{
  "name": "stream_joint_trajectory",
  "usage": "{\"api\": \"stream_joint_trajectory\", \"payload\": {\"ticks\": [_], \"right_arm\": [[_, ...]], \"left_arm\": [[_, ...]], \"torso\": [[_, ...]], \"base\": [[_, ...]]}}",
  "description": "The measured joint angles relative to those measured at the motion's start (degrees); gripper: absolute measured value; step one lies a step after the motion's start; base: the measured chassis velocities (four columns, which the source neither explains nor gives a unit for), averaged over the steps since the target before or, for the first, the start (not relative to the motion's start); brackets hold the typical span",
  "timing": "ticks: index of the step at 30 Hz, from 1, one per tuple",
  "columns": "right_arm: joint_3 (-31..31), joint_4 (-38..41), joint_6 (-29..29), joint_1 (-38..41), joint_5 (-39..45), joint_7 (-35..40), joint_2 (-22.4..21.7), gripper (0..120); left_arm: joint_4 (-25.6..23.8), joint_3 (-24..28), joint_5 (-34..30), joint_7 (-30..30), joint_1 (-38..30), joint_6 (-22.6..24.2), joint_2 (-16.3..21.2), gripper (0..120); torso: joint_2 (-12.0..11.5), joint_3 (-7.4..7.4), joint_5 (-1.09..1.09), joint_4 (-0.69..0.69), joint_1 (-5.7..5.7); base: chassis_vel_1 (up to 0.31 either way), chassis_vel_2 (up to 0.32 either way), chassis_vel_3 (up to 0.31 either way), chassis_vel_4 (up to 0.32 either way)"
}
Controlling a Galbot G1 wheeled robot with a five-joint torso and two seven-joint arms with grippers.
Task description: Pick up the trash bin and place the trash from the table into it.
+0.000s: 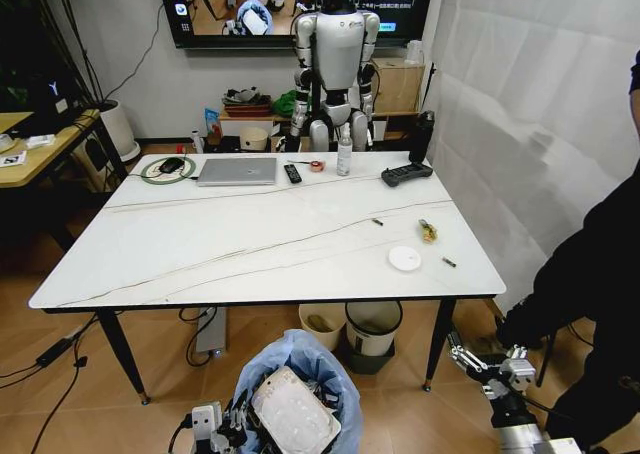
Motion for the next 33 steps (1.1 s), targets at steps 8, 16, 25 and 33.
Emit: {"api": "stream_joint_trajectory", "payload": {"ticks": [8, 16, 25, 33], "right_arm": [[-1.4, -1.3, -2.8, 2.2, 4.8, 0.0, -7.4, 100], [-5.5, -5.0, -4.7, 4.9, 13.3, -0.4, -16.2, 100], [-12.8, -2.7, -14.4, 11.8, 15.0, 19.1, -27.7, 100], [-15.0, -3.0, -26.4, 17.7, 14.9, 22.8, -36.0, 100]], "left_arm": [[-0.4, 0.0, -0.1, 0.0, 0.2, 0.0, -0.3, 0], [-0.5, 0.2, 0.3, 0.0, 0.5, -0.1, -1.2, 0], [-0.8, 0.0, 0.8, 0.0, 1.4, -0.2, -2.3, 0], [-1.6, -0.4, 1.8, 0.0, 2.1, -0.4, -3.0, 0]], "torso": [[0.0, 0.0, -0.02, 0.0, 0.0], [0.0, 0.0, 0.02, 0.0, 0.0], [0.0, 0.0, 0.0, 0.01, 0.01], [0.0, 0.0, 0.0, 0.0, 0.01]], "base": [[-0.023, -0.02, 0.013, 0.018], [0.0, 0.0, 0.0, 0.0], [0.0, 0.0, 0.0, 0.0], [0.0, 0.0, 0.0, 0.0]]}}
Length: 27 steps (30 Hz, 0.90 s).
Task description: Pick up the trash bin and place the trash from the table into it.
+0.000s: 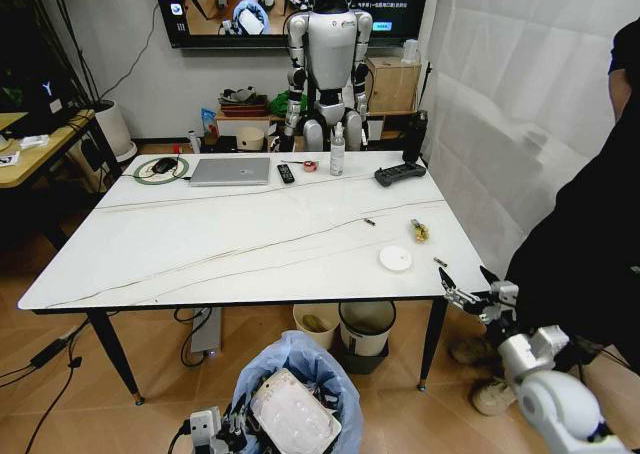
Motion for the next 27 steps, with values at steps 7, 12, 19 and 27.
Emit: {"api": "stream_joint_trajectory", "payload": {"ticks": [7, 12, 19, 27], "right_arm": [[-3.9, -6.1, -4.5, 8.5, 4.2, -4.7, -3.1, 100], [-7.4, -11.8, -5.6, 14.3, 5.8, -6.8, -3.7, 100], [-12.4, -20.0, -6.0, 20.4, 5.0, -7.5, -3.7, 100], [-14.9, -23.6, -6.1, 22.3, 3.5, -8.2, -3.7, 100]], "left_arm": [[-1.0, 0.2, 1.0, 0.0, 0.2, 0.1, -1.3, 0], [-1.4, 0.4, 1.3, 0.0, 0.5, 0.2, -2.3, 0], [-1.5, 0.3, 1.9, -0.1, 0.7, 0.3, -2.9, 0], [-1.4, 0.1, 1.9, -0.1, 0.5, 0.4, -3.1, 0]], "torso": [[0.0, 0.0, 0.02, -0.01, 0.0], [0.0, 0.0, 0.01, 0.0, 0.0], [0.0, 0.0, 0.01, 0.0, 0.01], [0.0, 0.0, 0.0, -0.01, 0.0]], "base": [[0.0, 0.0, 0.0, 0.0], [0.0, 0.0, 0.0, 0.0], [0.0, 0.0, 0.0, 0.0], [0.0, 0.0, 0.0, 0.0]]}}
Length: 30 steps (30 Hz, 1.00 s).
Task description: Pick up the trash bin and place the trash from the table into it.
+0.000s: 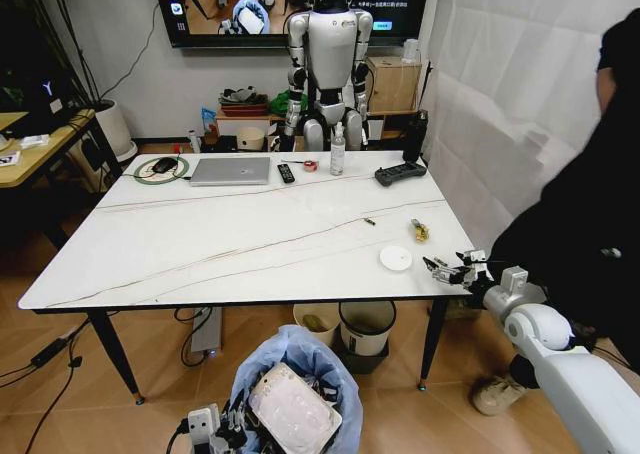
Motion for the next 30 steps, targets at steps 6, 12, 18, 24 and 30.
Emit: {"api": "stream_joint_trajectory", "payload": {"ticks": [6, 12, 18, 24, 30], "right_arm": [[-2.0, -3.1, 0.1, 1.8, -1.4, -0.9, 0.6, 100], [-2.5, -4.2, 0.2, 2.6, -1.5, -1.3, 0.8, 95], [-2.6, -5.0, 0.3, 2.7, -1.7, -1.3, 0.7, 74], [-2.4, -5.2, 0.4, 2.4, -2.0, -1.5, 0.4, 51], [-2.3, -5.3, 0.5, 2.3, -2.4, -1.6, 0.1, 30]], "left_arm": [[0.6, 0.0, -0.3, 0.0, -0.4, 0.1, 0.0, 0], [0.8, -0.1, -0.7, 0.0, -0.4, 0.1, 0.1, 0], [0.9, -0.1, -1.0, 0.0, -0.6, 0.2, 0.2, 0], [1.0, -0.1, -1.1, 0.0, -0.7, 0.2, 0.3, 0], [1.0, -0.1, -1.2, 0.0, -0.7, 0.2, 0.3, 0]], "torso": [[0.0, 0.0, 0.01, 0.0, 0.0], [0.0, 0.0, 0.0, 0.0, 0.0], [0.0, 0.0, 0.0, 0.0, 0.0], [0.0, 0.0, 0.0, 0.0, 0.0], [0.0, 0.0, 0.0, 0.0, 0.0]], "base": [[0.0, 0.0, 0.0, 0.0], [0.0, 0.0, 0.0, 0.0], [0.0, 0.0, 0.0, 0.0], [0.0, 0.0, 0.0, 0.0], [0.0, 0.0, 0.0, 0.0]]}}
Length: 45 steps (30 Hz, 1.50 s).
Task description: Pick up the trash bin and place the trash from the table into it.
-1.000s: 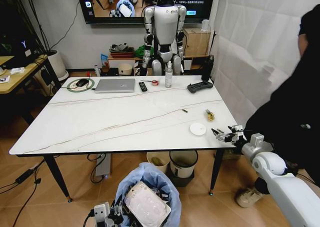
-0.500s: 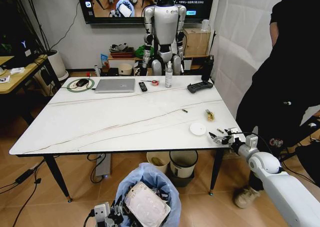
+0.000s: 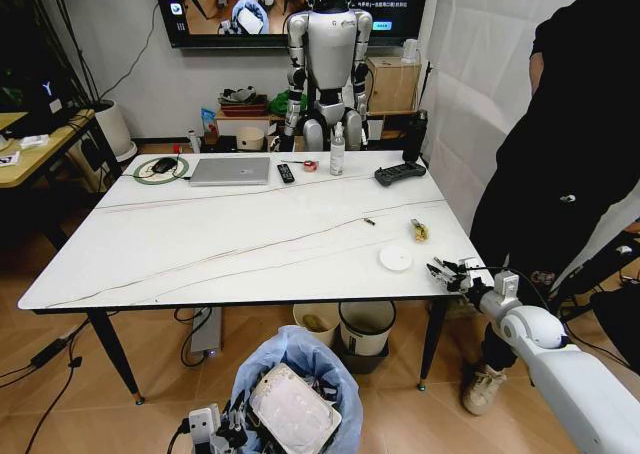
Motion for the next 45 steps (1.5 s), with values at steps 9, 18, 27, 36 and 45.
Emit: {"api": "stream_joint_trajectory", "payload": {"ticks": [9, 18, 27, 36, 45], "right_arm": [[-0.2, 1.4, 0.2, -1.2, -1.3, -0.3, -0.4, 0], [0.9, 4.9, -0.3, -3.1, -0.5, 0.0, -0.8, 0], [5.0, 17.6, -1.6, -6.4, 5.9, 0.8, -2.4, 0], [6.3, 31.3, -0.8, -12.2, 12.6, 0.6, -4.2, 0], [2.1, 39.6, 1.2, -15.9, 15.0, -0.1, -5.6, 0]], "left_arm": [[-0.5, 0.1, 0.0, 0.0, 0.0, 0.0, 0.1, 0], [-0.9, 0.1, -0.3, 0.0, 0.0, 0.1, 0.7, 0], [-0.9, 0.0, -1.2, 0.0, -0.2, 0.1, 0.9, 0], [-2.7, -0.7, -1.9, 0.0, 0.0, 0.4, 1.2, 0], [-3.1, -0.9, -2.0, 0.0, 0.3, 0.4, 1.2, 0]], "torso": [[0.0, 0.0, -0.01, 0.0, 0.0], [0.0, 0.0, 0.0, 0.0, 0.0], [0.0, 0.0, -0.01, 0.0, 0.0], [0.0, 0.0, -0.01, 0.0, 0.0], [0.0, 0.0, 0.0, 0.0, -0.01]], "base": [[0.0, 0.0, 0.0, 0.0], [0.0, 0.0, 0.0, 0.0], [0.0, 0.0, 0.0, 0.0], [0.0, 0.0, 0.0, 0.0], [0.0, 0.0, 0.0, 0.0]]}}
